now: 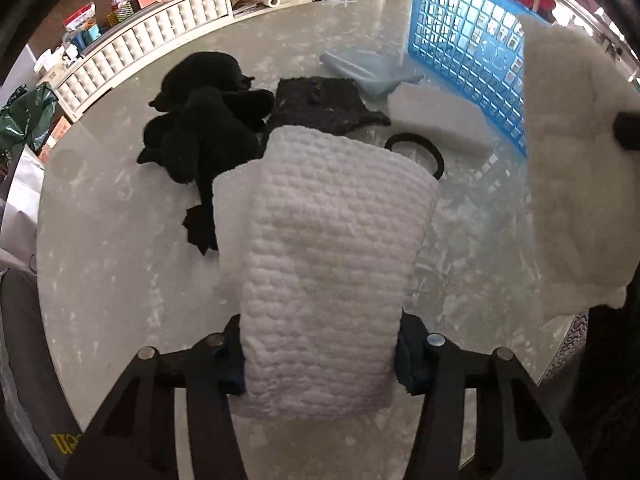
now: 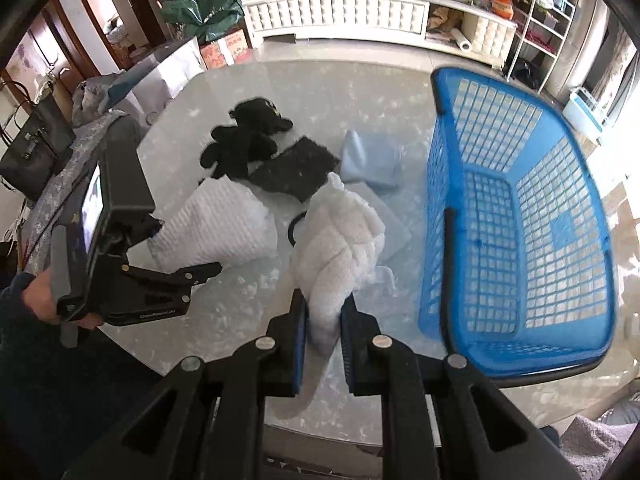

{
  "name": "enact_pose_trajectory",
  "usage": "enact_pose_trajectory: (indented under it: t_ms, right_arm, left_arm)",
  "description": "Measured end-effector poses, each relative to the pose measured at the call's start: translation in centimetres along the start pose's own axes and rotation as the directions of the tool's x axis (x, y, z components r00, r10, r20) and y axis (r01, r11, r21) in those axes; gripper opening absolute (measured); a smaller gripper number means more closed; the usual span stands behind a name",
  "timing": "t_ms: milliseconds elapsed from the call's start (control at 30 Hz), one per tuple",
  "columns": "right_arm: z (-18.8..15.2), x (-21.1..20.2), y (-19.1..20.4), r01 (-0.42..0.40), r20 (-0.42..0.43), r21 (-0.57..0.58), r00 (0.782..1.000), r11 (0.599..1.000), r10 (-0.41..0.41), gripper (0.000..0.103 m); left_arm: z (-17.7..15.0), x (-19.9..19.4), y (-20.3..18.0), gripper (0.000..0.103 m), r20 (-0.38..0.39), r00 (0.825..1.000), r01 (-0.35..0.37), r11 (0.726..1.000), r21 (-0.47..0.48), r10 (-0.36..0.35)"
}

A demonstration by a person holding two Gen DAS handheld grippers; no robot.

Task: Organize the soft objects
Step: 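Carry the fluffy towel into the blue basket and open the right tool while the left holds the waffle towel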

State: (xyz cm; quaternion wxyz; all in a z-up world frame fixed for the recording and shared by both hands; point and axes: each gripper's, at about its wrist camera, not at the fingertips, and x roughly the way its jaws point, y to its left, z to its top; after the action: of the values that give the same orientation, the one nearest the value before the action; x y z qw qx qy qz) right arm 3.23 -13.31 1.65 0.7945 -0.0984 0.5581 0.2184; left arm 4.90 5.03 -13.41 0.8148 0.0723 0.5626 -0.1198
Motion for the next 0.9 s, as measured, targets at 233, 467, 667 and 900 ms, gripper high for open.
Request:
enact_pose_trajectory:
  t_ms: [233, 467, 667, 900]
  right_arm:
    - [1.1, -4.2, -1.1, -0.064, 0.031, 0.004, 0.997, 0.998, 0.064, 0.014]
    - [2.3, -7.2, -4.3, 0.024, 0.070, -0.003, 0.997, 1.000, -0.024, 0.014]
    - [2.6, -6.9, -7.7, 0.126, 0.060, 0.005, 0.990, 0.992, -0.126, 0.014]
    - [2.8, -4.0, -9.5, 0.294, 0.046, -0.034, 0.955, 0.955, -0.292, 0.014]
  left_arm:
    - [0.4, -2.5, -0.3, 0.050, 0.028, 1.000, 0.006, 1.000, -0.029, -0.005]
    - [0.7, -7.0, -1.5, 0.050, 0.106, 0.994, -0.008, 1.000, -0.029, 0.011]
    - [1.7, -9.9, -2.2, 0.050, 0.174, 0.985, 0.004, 1.000, -0.031, 0.002]
    - [3.0, -9.8, -3.1, 0.050, 0.192, 0.981, -0.008, 1.000, -0.010, 0.010]
